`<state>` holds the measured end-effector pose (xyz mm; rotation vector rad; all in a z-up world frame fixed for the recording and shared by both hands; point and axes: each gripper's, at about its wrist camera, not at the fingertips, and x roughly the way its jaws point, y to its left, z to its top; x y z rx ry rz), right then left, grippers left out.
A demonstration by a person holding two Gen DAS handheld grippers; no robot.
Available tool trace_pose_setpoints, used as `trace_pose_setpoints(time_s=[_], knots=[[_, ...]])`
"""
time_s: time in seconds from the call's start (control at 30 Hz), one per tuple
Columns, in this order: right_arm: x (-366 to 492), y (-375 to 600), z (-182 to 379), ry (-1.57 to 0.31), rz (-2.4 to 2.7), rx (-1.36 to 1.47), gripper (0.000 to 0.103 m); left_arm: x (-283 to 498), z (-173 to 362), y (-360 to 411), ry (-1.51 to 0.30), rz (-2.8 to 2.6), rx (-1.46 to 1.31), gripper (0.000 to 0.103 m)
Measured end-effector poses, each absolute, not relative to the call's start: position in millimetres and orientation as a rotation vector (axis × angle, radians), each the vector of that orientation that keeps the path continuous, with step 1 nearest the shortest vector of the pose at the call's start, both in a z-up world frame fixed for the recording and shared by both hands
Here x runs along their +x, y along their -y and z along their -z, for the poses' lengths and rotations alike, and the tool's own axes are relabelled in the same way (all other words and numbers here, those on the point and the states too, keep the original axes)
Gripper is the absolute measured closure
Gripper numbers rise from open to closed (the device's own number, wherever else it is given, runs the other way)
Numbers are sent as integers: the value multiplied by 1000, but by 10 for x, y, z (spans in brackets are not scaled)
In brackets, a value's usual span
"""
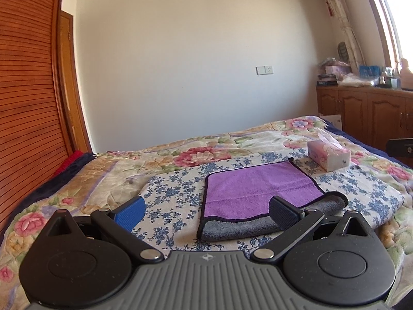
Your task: Fold towel
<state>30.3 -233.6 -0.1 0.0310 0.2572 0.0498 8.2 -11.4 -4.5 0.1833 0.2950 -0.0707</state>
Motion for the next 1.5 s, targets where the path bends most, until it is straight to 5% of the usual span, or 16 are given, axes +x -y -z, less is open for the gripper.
trace_pose_setpoints(time_s=[1.5], knots=[[979,2122,293,-462,-187,-69,0,1076,330,79,-477,117,206,0]])
